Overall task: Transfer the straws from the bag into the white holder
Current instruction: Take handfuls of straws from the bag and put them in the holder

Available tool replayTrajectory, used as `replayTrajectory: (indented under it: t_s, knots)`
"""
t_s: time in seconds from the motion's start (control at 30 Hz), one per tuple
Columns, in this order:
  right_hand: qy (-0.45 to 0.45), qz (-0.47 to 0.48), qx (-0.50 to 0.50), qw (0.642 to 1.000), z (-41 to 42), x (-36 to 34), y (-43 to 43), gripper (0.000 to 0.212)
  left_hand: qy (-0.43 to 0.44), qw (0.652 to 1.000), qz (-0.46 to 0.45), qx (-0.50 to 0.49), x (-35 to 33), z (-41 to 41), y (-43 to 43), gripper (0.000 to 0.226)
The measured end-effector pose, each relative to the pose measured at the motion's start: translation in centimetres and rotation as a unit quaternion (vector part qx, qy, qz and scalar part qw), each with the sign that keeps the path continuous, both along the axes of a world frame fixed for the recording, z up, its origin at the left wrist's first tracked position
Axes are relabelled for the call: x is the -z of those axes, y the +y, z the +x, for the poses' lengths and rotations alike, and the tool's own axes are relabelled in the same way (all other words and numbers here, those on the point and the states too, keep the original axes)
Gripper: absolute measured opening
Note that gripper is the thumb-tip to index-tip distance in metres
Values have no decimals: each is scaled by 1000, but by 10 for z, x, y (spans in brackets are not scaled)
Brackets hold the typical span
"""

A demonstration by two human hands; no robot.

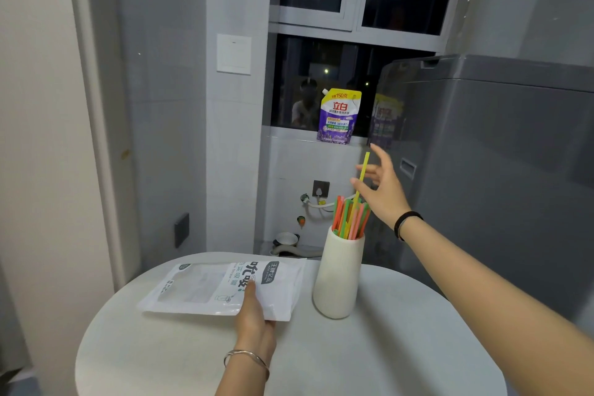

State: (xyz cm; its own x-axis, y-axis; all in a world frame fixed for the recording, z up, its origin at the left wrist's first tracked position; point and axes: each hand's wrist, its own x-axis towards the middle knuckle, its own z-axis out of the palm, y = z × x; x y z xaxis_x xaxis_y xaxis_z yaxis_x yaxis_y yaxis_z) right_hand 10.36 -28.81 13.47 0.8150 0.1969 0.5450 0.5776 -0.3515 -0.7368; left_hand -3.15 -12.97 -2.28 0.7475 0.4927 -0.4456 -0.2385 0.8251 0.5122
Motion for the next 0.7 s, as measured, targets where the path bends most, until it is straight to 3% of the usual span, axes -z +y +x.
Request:
replayTrajectory:
  t_s: [0.13,0.2,0.27,0.33,0.43,0.5,0.57,0.63,0.7]
  knots:
    - [-10,-12,5,1000,-1,-3,7,54,-3,1000,8,-1,0,-1,-1,41]
    - [12,-88,5,996,1,4,6,42,-2,1000,10,0,-1,-1,-1,42]
    - [33,-223,22,974,5,13,3,38,-2,1000,9,0,-2,-2,0,42]
    - [62,-265,32,962,9,19,0,51,0,1000,9,-1,-2,-2,1,42]
    - [31,-116,24,993,3,14,2,84,1,1000,8,-1,-2,-2,1,42]
    - [-30,-133,32,990,2,9,3,89,3,1000,9,-3,-2,-2,1,42]
    - [-46,-252,38,966,4,8,3,83,4,1000,9,-2,-2,-2,1,42]
    - [-44,-412,55,909,7,15,4,74,1,1000,9,0,-2,-3,0,42]
    - [-39,-502,71,861,10,24,3,74,0,1000,8,0,-3,-4,0,42]
